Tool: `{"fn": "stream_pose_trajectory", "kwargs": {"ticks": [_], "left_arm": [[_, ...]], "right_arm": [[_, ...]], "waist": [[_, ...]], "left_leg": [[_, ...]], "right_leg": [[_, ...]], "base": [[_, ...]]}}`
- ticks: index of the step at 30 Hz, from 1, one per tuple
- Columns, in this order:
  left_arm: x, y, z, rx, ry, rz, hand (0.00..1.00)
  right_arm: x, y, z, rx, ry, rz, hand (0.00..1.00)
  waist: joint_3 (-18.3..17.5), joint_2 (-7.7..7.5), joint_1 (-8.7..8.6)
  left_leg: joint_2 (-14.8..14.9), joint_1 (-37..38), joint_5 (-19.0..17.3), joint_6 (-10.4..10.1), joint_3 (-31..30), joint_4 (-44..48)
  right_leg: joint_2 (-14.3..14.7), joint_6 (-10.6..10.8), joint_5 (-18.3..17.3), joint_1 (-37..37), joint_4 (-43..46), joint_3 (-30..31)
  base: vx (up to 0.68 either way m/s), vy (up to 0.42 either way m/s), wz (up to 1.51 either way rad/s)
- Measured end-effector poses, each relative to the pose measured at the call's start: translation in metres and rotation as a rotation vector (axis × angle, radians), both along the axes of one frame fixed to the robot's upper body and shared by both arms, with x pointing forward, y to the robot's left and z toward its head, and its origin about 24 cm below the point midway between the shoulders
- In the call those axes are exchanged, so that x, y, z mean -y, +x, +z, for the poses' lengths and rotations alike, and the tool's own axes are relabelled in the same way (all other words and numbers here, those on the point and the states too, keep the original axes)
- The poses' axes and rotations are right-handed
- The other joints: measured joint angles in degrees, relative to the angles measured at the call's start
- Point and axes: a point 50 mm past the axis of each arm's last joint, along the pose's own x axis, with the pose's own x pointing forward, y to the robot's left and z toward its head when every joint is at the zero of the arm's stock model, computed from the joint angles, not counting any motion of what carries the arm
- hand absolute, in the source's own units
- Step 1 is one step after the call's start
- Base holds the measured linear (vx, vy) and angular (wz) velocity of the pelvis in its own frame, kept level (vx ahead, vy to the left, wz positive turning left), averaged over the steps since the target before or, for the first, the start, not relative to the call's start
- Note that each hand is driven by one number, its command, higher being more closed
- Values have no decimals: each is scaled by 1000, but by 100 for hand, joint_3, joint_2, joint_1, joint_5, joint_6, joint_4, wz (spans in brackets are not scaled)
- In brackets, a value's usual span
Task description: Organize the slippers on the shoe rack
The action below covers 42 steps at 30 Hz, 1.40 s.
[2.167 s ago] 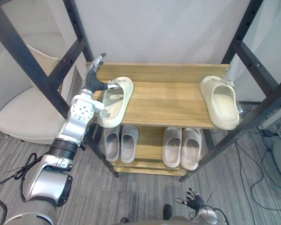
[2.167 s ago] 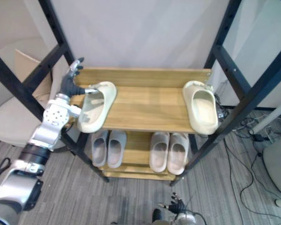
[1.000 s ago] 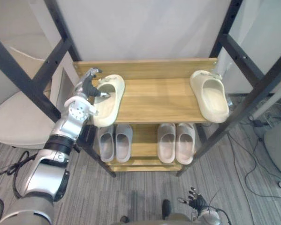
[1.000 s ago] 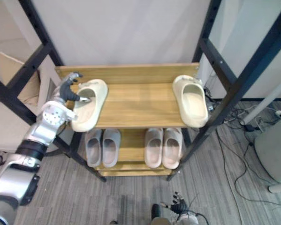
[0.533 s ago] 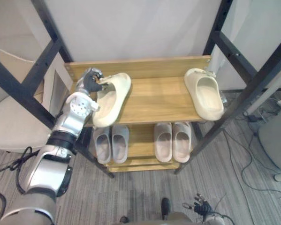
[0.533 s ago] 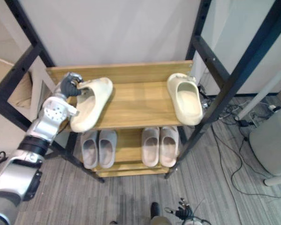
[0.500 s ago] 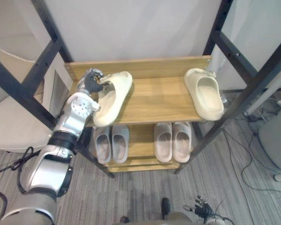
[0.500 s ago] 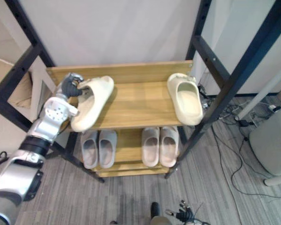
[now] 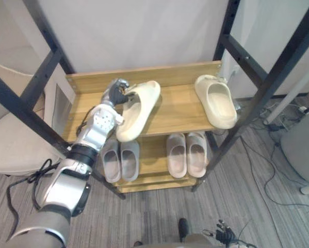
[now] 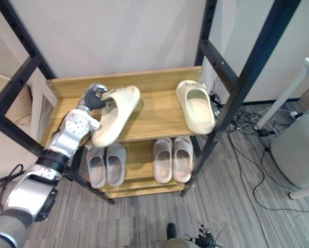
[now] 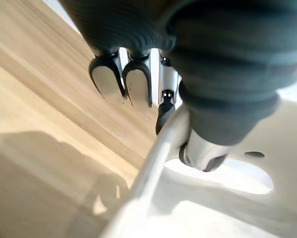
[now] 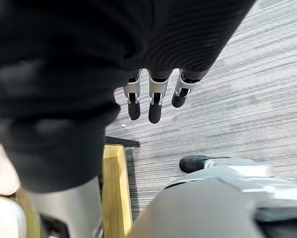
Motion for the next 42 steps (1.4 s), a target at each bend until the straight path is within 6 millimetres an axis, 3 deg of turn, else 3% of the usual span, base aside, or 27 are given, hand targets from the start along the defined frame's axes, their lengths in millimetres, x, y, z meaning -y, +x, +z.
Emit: {"fn": "stream_pose_trajectory", "kwargs": {"ticks": [5,9,17,32,33,38,42], "left_arm": [[33,7,39,113,14,-63,100],[48,9,55,147,4,-92,100],[57,13,69,155,-10,-89,100],[74,12,74,166,-75,-92,100],[74,12,74,167,-76,-93,0],[71,13,80,181,-102,-78,0],[67,13,82,183,-118,-66,0]], "right_arm": [[2,-1,4,22,-12,-5,0],[3,1,8,48,-21,-7,0],[2,6,17,109,-26,-5,0],[-1,10,23,160,-20,-9,0],[-1,10,23,162,-20,-9,0],[-6,14,27,200,-3,5,0],[-7,13,27,197,-3,5,0]], "waist": [[24,70,-11],[62,125,-33],[189,108,-13],[279,-28,-7],[289,-42,-6],[394,-174,-3],[425,-193,1]], "left_leg": [[17,-121,1,4,96,10],[23,-124,-6,12,223,14],[27,-330,-91,61,481,232],[38,-540,-131,75,496,360],[38,-547,-131,75,494,367],[52,-598,-167,84,495,455],[68,-682,-224,87,503,564]], "right_leg": [[-23,15,14,-202,71,144],[-18,22,4,-307,179,243],[-48,28,0,-616,391,389],[-76,29,0,-790,460,365],[-79,29,0,-790,460,360],[-82,28,3,-804,460,358],[-81,29,5,-842,460,366]], "base": [[-25,-9,-10],[-7,-3,-15],[-31,-4,-12],[1,0,0],[0,0,0],[0,0,0],[0,0,0]]}}
